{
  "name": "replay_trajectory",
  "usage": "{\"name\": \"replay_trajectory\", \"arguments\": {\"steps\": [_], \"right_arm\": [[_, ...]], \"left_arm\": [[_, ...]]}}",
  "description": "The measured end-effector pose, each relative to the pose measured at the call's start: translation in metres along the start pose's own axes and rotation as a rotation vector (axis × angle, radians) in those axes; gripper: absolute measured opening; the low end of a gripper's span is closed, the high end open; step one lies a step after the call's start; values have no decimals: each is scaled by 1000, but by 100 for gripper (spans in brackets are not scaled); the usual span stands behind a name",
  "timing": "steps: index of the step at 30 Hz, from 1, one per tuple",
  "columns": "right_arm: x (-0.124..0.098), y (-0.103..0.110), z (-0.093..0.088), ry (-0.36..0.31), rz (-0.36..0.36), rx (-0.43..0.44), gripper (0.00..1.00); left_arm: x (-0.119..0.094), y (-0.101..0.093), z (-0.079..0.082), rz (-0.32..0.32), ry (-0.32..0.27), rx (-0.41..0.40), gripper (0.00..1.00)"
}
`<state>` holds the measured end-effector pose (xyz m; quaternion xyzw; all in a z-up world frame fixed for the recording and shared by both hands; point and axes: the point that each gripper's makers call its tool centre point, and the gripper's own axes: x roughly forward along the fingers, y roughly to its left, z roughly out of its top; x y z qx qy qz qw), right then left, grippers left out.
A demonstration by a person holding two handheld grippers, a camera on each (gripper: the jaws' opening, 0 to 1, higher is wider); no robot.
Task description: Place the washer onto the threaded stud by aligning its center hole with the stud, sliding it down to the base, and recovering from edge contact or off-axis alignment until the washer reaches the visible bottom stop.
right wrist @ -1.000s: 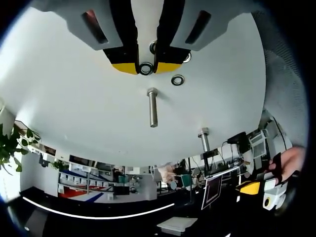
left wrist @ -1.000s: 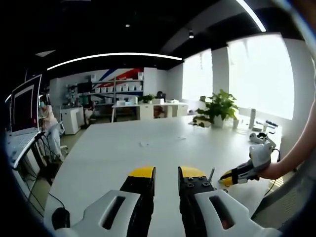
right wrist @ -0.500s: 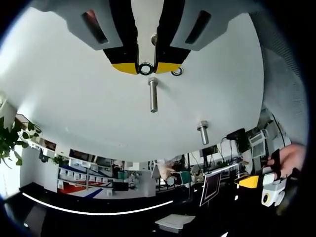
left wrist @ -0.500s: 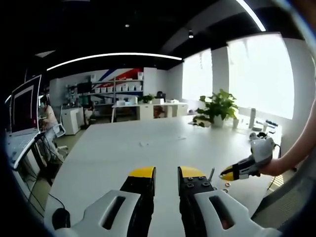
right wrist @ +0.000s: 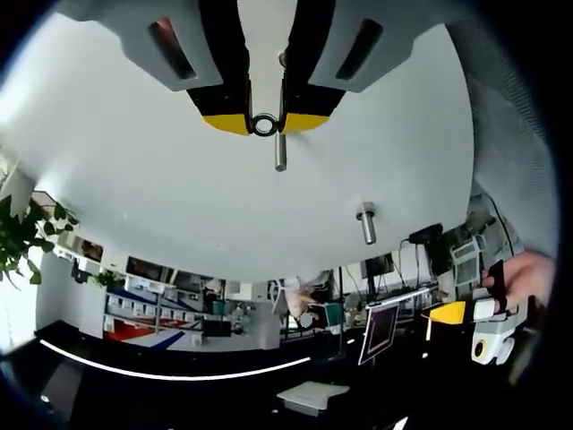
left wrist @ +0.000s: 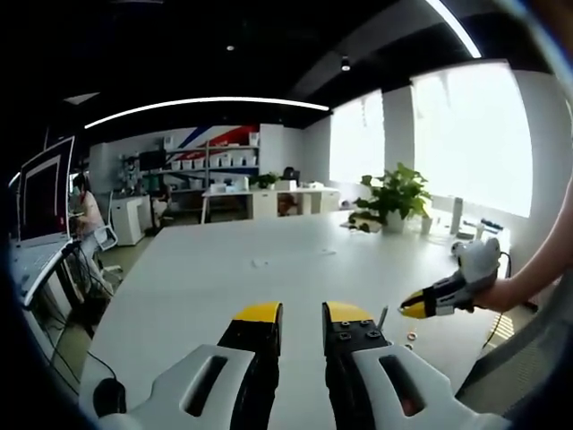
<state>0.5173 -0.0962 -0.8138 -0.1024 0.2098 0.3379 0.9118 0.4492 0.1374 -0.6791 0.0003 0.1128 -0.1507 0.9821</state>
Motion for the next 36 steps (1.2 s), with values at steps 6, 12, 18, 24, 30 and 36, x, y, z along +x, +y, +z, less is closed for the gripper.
{"name": "replay_trajectory", "arguments": {"steps": [6,12,18,24,30,36], "right_arm": [[1,1,14,-22,5,-12,14],[3,3,25,-31,13,-26,14],[6,6,31,-31,25,-37,14],[12,7,30,-15,36,-45,14],[16,7,29,-3,45,-49,14],[20,10,27,8,52,-53,14]], "left_arm": [[-1,1,3,3,-8,-3,16],[-2,1,3,4,-11,-4,16],[-2,1,3,2,-12,-4,16],[-2,1,3,1,-12,-4,16],[-2,1,3,1,-12,-6,16],[-1,0,3,-1,-10,-5,16]]}}
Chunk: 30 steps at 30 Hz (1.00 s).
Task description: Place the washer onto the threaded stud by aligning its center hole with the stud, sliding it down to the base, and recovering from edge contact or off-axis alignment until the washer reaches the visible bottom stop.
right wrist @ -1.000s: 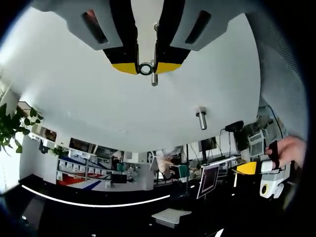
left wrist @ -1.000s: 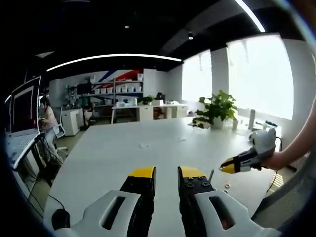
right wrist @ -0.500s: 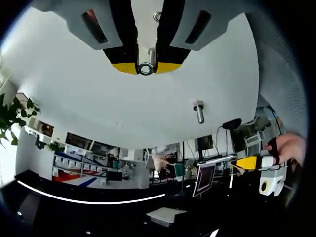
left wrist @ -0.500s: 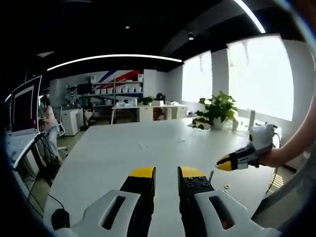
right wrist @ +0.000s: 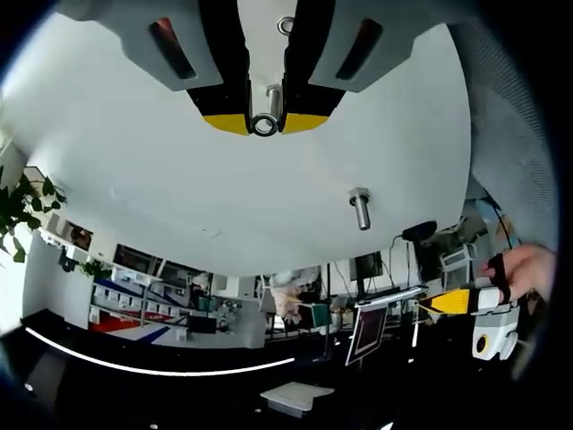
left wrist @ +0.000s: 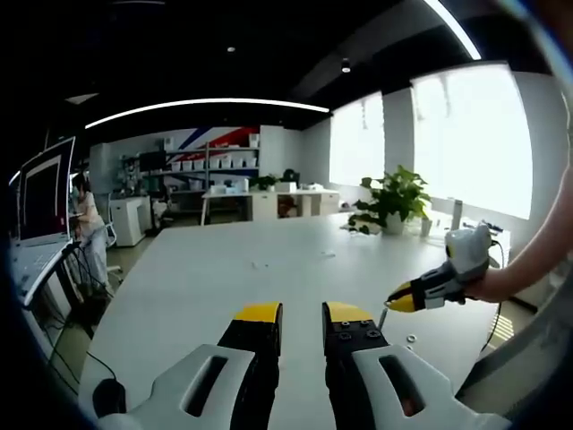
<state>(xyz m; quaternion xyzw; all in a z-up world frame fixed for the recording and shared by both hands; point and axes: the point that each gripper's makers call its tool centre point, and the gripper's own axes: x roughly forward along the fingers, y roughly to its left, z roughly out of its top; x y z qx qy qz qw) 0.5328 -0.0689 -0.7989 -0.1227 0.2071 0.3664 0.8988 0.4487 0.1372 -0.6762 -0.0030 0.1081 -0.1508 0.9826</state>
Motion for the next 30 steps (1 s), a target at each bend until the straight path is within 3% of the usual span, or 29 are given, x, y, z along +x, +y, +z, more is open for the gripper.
{"name": "replay_trajectory", "arguments": {"steps": [30], "right_arm": [[7,6,-7,43,8,2,14]], "left_arm": [[-2,5,2,11,-8,-8,16]]}}
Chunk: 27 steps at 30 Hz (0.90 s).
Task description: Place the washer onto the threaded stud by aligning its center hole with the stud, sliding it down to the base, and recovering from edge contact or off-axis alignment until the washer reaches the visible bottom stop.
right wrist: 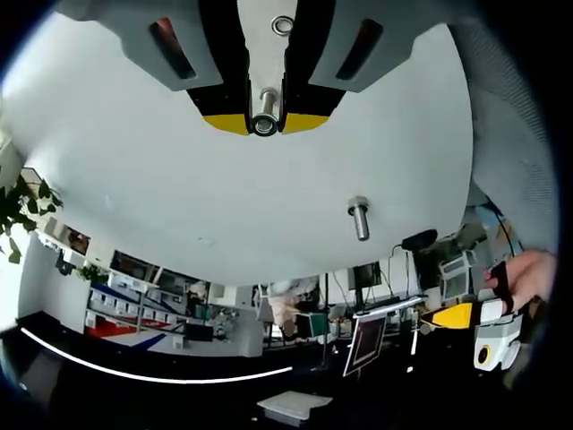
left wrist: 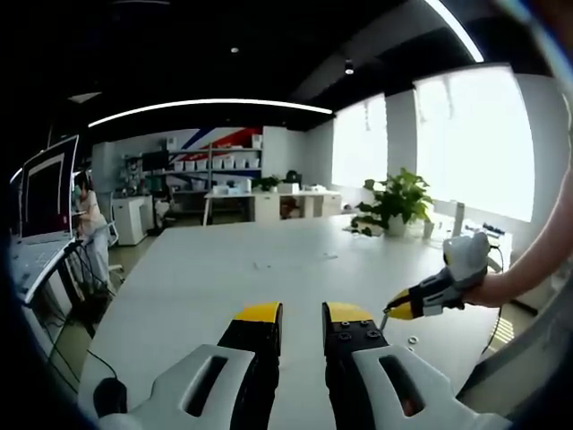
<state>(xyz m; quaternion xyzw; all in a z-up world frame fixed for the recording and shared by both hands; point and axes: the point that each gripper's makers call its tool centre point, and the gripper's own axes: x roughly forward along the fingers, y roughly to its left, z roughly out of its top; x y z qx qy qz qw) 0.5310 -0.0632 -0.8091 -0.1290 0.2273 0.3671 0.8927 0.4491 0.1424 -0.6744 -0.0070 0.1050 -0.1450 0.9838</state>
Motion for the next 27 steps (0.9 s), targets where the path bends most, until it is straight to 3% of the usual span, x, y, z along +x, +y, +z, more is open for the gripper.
{"name": "replay_trajectory", "arguments": {"steps": [27], "right_arm": [[-6,0,-2,-1,-12,17,16]], "left_arm": [[0,2,1,3,-6,-3,16]]}}
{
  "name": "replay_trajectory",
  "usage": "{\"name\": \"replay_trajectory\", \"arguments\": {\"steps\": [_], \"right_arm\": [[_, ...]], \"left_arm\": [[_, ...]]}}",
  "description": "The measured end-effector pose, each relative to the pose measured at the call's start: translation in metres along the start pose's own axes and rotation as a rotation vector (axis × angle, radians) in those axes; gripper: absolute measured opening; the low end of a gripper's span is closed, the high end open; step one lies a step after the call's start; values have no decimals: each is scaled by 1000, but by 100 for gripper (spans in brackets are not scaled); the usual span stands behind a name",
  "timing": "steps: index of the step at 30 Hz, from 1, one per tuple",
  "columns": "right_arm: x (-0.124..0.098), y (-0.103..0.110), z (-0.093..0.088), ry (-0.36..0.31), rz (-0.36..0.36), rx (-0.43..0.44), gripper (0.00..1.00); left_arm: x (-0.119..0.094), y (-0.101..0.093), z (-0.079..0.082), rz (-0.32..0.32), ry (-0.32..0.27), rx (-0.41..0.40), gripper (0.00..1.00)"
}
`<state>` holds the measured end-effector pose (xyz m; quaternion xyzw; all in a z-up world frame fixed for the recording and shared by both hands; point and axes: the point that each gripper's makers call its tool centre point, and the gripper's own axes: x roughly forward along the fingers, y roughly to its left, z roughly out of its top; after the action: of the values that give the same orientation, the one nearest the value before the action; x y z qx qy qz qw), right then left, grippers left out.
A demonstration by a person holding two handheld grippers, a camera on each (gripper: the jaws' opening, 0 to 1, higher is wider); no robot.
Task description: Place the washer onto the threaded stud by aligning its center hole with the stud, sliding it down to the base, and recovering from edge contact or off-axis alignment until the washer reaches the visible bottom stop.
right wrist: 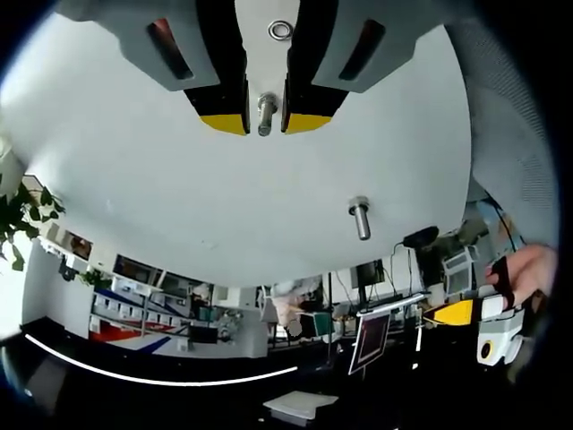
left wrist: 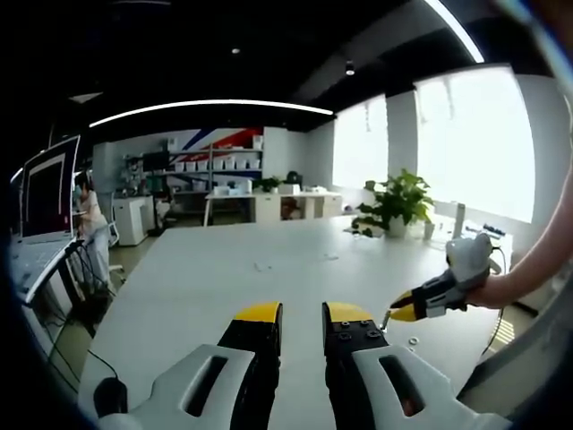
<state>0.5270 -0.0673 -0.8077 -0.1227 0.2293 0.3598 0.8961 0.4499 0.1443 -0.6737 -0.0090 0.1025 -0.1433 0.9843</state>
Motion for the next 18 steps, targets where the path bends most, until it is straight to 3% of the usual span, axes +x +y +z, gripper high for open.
{"name": "replay_trajectory", "arguments": {"steps": [18], "right_arm": [[-11,-6,-7,5,-17,7,17]], "left_arm": [[0,-2,2,-9,-5,7,16]]}}
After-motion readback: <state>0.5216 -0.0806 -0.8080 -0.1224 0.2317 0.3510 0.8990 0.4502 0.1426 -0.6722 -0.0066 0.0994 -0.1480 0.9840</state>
